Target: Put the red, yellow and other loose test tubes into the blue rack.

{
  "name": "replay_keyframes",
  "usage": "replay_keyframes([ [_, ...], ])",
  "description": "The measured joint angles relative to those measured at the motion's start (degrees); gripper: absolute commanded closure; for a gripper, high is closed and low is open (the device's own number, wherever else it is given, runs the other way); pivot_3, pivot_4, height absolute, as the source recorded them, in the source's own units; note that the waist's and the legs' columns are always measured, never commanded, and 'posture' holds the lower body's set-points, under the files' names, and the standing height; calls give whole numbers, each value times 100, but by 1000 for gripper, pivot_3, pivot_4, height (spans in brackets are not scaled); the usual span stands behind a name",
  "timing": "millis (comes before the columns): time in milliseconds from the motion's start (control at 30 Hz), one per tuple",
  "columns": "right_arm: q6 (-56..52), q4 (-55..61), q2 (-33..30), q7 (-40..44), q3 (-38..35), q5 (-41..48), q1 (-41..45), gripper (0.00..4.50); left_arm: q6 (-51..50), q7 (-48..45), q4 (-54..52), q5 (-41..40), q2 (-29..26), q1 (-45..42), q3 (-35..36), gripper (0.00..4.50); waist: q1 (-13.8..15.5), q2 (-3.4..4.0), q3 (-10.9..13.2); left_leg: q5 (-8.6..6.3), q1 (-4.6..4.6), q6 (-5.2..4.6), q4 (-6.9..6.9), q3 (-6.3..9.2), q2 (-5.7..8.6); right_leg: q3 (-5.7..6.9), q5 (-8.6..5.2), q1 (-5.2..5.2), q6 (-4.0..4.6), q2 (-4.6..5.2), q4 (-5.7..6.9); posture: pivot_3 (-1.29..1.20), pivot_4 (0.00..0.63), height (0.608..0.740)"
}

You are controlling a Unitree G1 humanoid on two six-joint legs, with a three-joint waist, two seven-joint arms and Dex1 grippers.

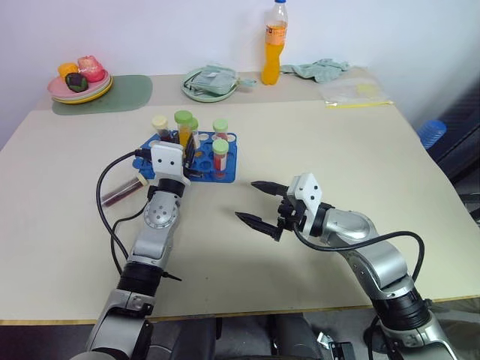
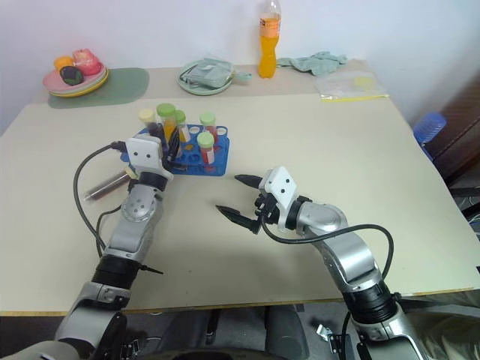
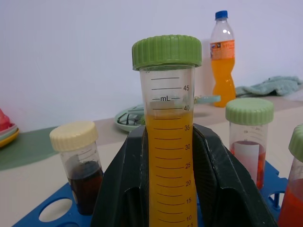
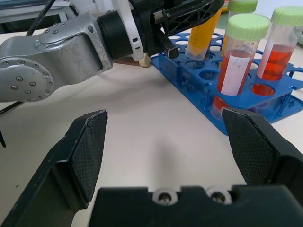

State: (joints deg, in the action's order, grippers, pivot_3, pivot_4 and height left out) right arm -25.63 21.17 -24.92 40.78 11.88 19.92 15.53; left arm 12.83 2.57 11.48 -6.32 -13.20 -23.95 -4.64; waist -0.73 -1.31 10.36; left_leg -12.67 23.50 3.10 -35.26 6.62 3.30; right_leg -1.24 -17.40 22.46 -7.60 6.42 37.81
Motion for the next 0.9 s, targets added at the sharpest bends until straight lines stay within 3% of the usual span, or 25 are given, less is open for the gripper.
replay_keyframes([
  [433,3,-1,4,-2,0,-7,11,259,-132,-247,28,263,343,69,275,3799,2,0,-1,0,-1,0,-2,1,0,1,0,-1,0,0,2,0,150,740],
  [900,3,-2,19,-10,3,-20,15,259,669,-490,1001,320,574,-153,537,3799,10,-1,-2,0,-3,0,-8,2,1,3,0,-4,-1,-1,8,0,150,740],
])
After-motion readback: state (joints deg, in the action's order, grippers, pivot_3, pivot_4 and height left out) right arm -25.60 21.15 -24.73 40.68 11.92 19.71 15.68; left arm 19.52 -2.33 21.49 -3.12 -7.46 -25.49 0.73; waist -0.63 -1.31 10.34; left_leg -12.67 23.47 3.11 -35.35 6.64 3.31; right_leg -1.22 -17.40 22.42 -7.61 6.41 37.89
